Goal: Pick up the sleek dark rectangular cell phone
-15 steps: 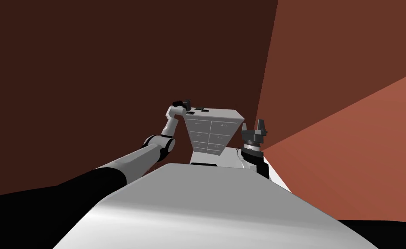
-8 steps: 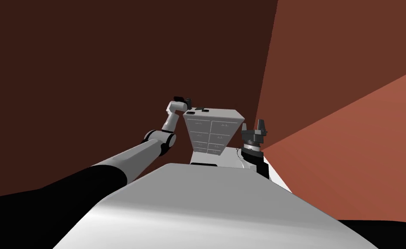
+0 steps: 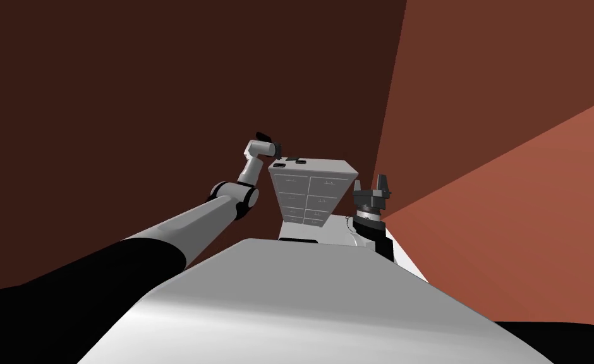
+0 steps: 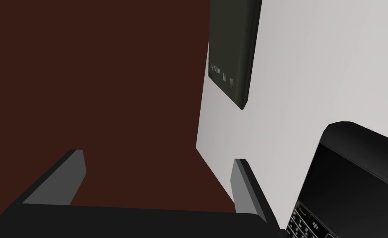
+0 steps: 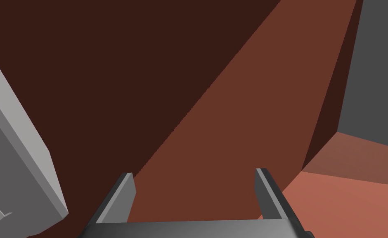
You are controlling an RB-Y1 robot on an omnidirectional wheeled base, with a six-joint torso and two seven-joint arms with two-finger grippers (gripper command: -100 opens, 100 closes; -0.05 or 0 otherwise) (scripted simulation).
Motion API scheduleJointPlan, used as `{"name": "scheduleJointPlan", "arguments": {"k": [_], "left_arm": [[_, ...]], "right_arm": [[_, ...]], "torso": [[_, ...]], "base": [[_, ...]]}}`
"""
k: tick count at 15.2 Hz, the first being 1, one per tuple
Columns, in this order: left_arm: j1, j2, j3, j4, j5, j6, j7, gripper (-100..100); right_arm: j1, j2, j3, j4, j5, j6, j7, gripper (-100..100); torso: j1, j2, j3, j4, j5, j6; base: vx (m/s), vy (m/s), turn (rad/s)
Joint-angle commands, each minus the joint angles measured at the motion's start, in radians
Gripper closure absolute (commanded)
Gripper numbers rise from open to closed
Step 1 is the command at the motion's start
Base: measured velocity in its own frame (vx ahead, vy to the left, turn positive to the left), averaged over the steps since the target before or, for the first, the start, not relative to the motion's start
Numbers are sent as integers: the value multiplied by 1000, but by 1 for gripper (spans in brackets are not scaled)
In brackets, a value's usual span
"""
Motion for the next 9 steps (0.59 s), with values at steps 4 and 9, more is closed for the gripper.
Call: {"name": "scheduleJointPlan", "arguments": {"k": [4,9], "left_arm": [[-68,5,-5,65,10,92,16,-100],[-175,12,-14,173,28,200,44,-100]], "right_arm": [[0,0,0,0,0,0,0,0],[0,0,0,0,0,0,0,0]], "torso": [[0,0,0,0,0,0],[0,0,0,0,0,0]], "base": [[5,19,-15],[7,17,-17]]}}
